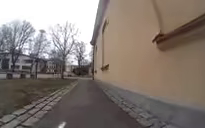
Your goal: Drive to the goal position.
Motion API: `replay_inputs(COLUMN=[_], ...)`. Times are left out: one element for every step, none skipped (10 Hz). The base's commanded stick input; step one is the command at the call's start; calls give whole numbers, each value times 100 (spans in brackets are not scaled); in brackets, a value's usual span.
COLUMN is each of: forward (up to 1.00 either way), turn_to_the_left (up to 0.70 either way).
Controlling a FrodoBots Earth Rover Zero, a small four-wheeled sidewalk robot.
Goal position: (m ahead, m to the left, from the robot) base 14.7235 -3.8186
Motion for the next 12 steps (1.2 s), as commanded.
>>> replay_inputs(forward=[100,100,100,100,100,100,100,100,100,100,100,100], turn_to_the_left=[0,24,40,40,8,0,0,0,0,0,0,0])
